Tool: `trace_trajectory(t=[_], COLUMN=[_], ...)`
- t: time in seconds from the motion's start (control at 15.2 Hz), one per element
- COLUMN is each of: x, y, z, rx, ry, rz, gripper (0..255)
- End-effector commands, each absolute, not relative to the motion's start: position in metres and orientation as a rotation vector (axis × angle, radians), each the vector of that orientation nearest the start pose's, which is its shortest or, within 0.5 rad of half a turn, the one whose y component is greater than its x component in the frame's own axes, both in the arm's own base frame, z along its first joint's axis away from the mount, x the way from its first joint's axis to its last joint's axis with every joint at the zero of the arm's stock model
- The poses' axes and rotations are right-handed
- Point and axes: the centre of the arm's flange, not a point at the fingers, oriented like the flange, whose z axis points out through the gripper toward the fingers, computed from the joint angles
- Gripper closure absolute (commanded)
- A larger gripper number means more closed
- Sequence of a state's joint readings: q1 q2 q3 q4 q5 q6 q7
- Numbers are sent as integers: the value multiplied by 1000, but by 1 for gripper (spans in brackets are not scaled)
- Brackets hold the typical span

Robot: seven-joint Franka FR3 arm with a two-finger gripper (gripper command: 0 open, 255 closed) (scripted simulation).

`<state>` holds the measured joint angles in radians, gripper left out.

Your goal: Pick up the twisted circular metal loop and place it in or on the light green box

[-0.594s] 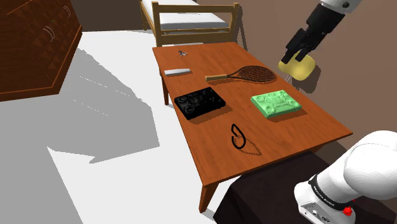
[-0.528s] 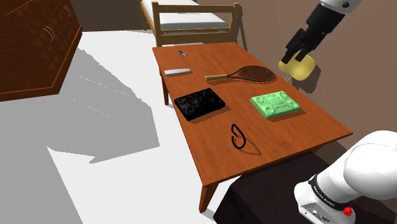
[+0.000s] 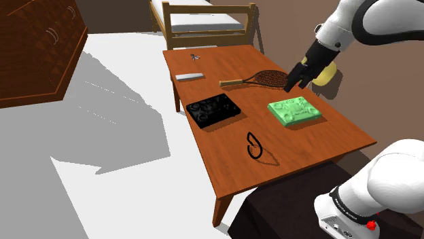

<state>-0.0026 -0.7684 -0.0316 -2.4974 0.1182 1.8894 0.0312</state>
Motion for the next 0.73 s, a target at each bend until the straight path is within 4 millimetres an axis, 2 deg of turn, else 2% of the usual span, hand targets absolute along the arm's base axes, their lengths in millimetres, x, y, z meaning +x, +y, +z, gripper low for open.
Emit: trace_trajectory(t=[0.0, 0.66], x=[337, 348], y=[-3, 21], z=[520, 391], rx=[-2988, -2969], ry=[137, 173], rz=[-239, -222], gripper=[0, 0])
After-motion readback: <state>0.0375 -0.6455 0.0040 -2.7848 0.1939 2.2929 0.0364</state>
